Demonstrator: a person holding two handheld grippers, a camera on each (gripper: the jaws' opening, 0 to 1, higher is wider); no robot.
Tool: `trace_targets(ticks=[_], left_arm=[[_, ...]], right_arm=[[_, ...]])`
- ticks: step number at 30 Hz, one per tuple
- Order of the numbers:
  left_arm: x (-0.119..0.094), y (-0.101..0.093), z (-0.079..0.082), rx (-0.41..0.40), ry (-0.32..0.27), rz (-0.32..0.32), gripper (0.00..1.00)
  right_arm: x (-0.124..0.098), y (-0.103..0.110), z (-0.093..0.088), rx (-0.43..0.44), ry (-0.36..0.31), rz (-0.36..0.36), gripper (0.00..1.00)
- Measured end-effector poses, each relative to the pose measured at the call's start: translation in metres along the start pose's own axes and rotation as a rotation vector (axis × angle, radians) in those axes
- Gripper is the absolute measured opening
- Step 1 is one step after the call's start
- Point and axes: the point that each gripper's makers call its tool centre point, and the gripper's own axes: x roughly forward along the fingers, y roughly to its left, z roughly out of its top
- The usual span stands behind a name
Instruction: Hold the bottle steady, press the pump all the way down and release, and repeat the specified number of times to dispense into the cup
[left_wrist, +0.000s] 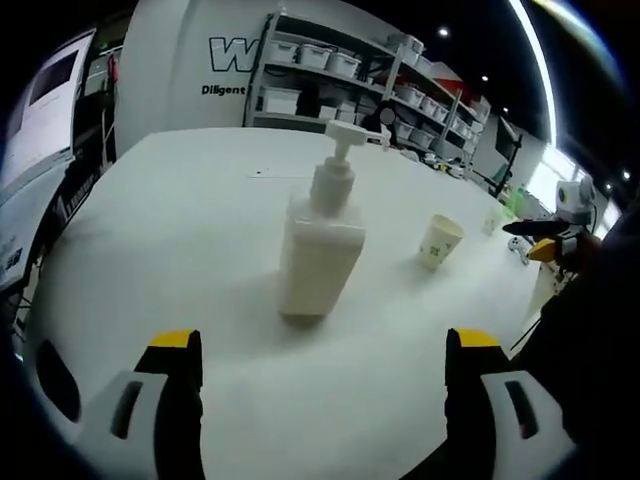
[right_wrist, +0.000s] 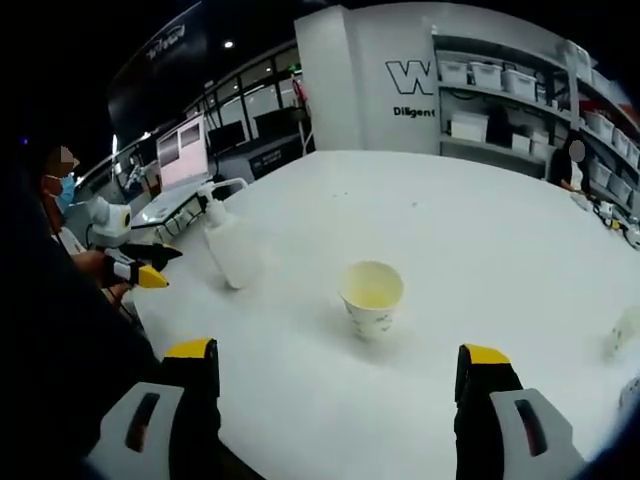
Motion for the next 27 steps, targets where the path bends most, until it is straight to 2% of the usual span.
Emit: trace_targets(ticks=[7, 24, 27], left_arm=[[0.0004, 0.0026, -0.0012, -0.003, 0.01, 0.005, 0.99], [0.0021, -0.0006, 0.0033, -0.005, 0.012, -0.001, 0.99], [0.0023, -0.0002, -0.0005, -0.005, 0.024, -0.004, 0.99]], right_arm=[[-0.0008, 0.0, -0.0044, 0.001, 0.009, -0.002, 0.99], [0.0001, 0.0009, -0.0001, 0.004, -0.001, 0.009, 0.99], [0.0, 0.0015, -0.0004, 0.002, 0.0, 0.009, 0.99]])
